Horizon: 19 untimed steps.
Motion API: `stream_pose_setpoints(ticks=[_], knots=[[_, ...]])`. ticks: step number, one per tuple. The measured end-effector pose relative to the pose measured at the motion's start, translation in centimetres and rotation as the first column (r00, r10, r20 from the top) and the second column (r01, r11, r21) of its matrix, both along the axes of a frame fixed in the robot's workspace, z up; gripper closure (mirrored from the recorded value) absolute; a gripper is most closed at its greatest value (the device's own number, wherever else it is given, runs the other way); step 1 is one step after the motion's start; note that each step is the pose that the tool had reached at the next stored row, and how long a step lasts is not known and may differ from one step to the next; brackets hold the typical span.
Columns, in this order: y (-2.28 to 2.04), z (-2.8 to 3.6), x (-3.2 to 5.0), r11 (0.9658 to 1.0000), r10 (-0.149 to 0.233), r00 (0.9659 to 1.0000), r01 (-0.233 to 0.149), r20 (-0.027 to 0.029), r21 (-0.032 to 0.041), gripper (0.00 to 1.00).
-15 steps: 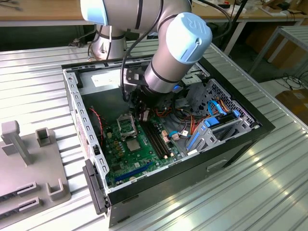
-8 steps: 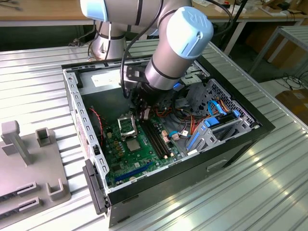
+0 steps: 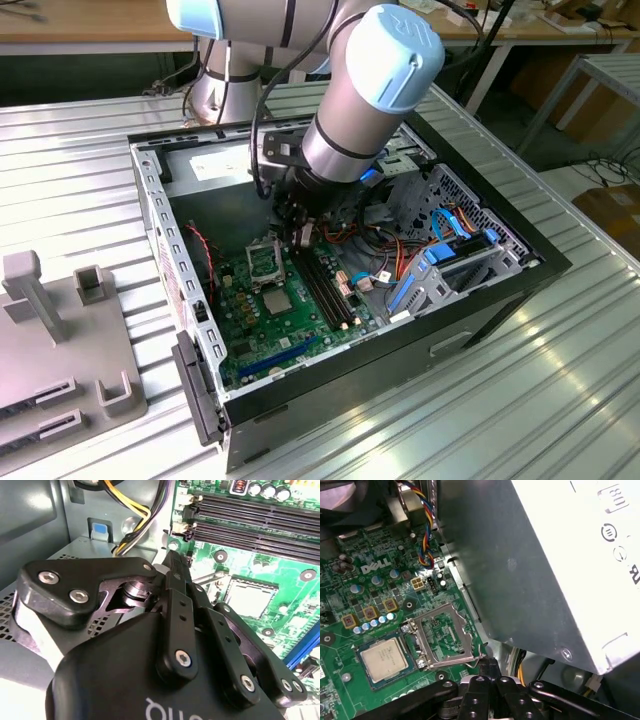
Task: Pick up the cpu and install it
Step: 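Close the cpu cover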
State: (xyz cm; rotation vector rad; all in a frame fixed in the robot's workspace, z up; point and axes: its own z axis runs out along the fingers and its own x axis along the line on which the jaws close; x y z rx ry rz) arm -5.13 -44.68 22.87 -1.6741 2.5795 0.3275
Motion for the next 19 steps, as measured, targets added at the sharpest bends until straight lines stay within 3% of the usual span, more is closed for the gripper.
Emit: stream_pose_setpoints(ticks=[2,12,19], knots=[[0.00,0.06,-0.05,1.0000,0.000,1.0000,0.000,0.0000,-0.0061,0.89],[0.00,0.19,-0.04,0.9999,0.000,1.0000,0.000,-0.0003,-0.0110,0.89],[0.01,0.51,-0.04,0.9998,0.000,1.0000,0.000,-0.0035,-0.0175,0.89]])
